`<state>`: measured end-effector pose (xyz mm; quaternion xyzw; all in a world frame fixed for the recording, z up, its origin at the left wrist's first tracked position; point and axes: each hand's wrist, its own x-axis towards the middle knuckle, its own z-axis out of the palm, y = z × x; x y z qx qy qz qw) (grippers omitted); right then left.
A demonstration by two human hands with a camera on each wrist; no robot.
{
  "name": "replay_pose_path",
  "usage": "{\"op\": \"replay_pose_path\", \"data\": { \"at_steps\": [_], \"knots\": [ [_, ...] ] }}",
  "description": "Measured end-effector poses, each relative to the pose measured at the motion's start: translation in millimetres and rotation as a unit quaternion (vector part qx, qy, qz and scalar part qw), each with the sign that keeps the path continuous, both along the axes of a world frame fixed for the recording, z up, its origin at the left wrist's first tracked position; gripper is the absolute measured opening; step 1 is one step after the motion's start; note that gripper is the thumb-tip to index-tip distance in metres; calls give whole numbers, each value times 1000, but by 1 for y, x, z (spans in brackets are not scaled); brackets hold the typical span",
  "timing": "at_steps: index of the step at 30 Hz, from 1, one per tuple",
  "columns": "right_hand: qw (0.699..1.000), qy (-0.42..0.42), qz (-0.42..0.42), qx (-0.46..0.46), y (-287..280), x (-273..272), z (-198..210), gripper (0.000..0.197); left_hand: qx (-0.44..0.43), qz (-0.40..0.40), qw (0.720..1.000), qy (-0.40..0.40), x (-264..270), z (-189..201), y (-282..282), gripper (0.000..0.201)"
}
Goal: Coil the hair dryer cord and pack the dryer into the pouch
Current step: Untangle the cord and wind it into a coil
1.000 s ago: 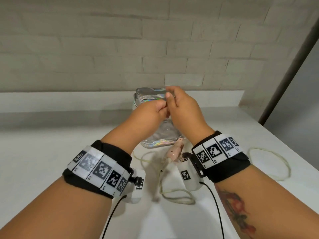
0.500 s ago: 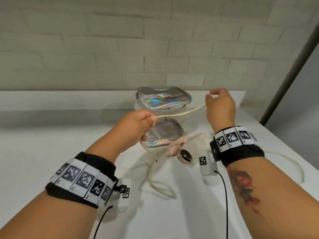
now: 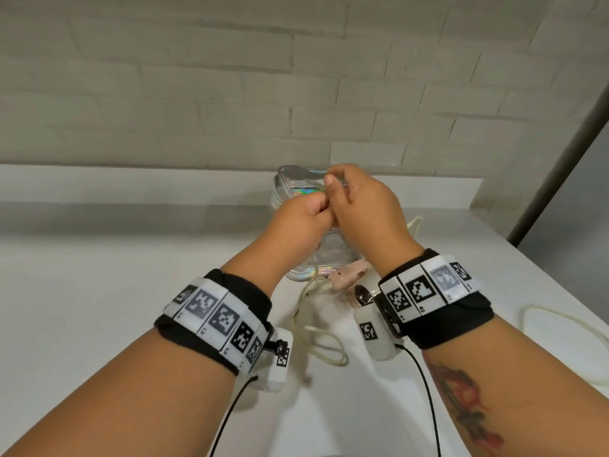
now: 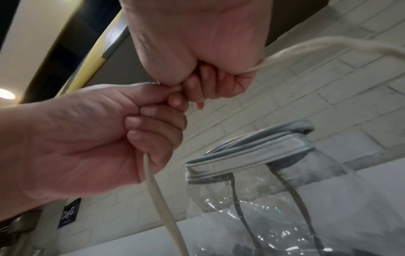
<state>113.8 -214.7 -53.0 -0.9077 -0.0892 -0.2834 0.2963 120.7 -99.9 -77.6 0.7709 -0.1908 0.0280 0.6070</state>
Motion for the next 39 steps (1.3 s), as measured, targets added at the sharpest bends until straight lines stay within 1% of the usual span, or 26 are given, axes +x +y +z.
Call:
{"op": "replay_pose_path", "data": {
  "at_steps": [2,5,7,9,11,12,13,14,15,17,18,20,21,22,23,25,26,27,28,29,30,32,33,35,37,39],
  "knots": [
    [999,14,0,50,-2,2,0,26,-31,-27,999,30,-2,-5,2,29],
    [986,-5,-19,163,-14,11,4,21,-49,-69,994,67,-3,-16,8,35],
    [977,-18,-65,203,-31,19,7,19,-34,-82,993,80,-2,-23,15,38],
    [965,-29,-111,237,-53,25,7,14,2,-89,993,81,-3,-26,23,38],
    [952,-32,-157,260,-74,27,5,16,38,-83,992,85,-4,-26,29,37],
    [953,-23,-183,240,-82,27,3,20,47,-75,992,88,-4,-25,32,36],
    [959,-9,-203,196,-86,28,-1,25,59,-65,992,88,-5,-24,33,36],
    [968,1,-203,145,-85,27,-3,27,71,-56,992,86,-6,-22,34,36],
    [978,1,-185,96,-79,25,-4,29,85,-47,992,81,-7,-19,32,35],
    [993,-33,-110,6,-54,16,-5,32,121,-24,991,53,-10,-10,23,35],
    [995,-58,-66,-38,-38,10,-5,34,146,-15,989,32,-11,-5,18,34],
    [991,-90,10,-102,-7,-1,-7,40,205,7,979,-11,-10,5,10,23],
    [987,-95,33,-122,4,-5,-8,41,230,35,972,-29,-9,9,9,21],
    [985,-97,44,-134,12,-8,-9,42,244,64,967,-44,-9,12,10,24],
    [984,-97,39,-141,15,-9,-9,42,250,84,963,-54,-9,14,12,27],
    [984,-76,12,-158,16,-9,-7,42,232,88,968,-46,-9,16,16,21],
    [985,-58,3,-165,15,-10,-5,42,203,76,976,-27,-10,18,17,18],
    [986,-37,-1,-162,14,-10,-3,44,156,57,986,-5,-10,18,19,16],
    [990,-14,1,-138,12,-12,0,45,102,34,994,18,-10,17,21,14],
    [995,12,7,-94,10,-11,4,45,53,15,998,37,-9,16,24,11],
    [998,40,21,-37,5,-10,8,45,7,1,999,54,-9,15,27,13],
    [990,79,79,84,-6,-7,16,46,-53,-19,995,85,-9,14,33,15],
    [983,83,107,123,-13,-5,19,42,-66,-23,993,96,-9,15,37,23],
    [974,83,147,150,-22,-4,27,27,-72,-25,991,107,-8,15,42,31],
    [973,68,144,166,-29,-1,31,22,-59,-26,994,91,-9,15,46,32],
    [970,35,120,209,-34,6,32,24,-37,-18,997,68,-8,18,48,30]
  ]
}}
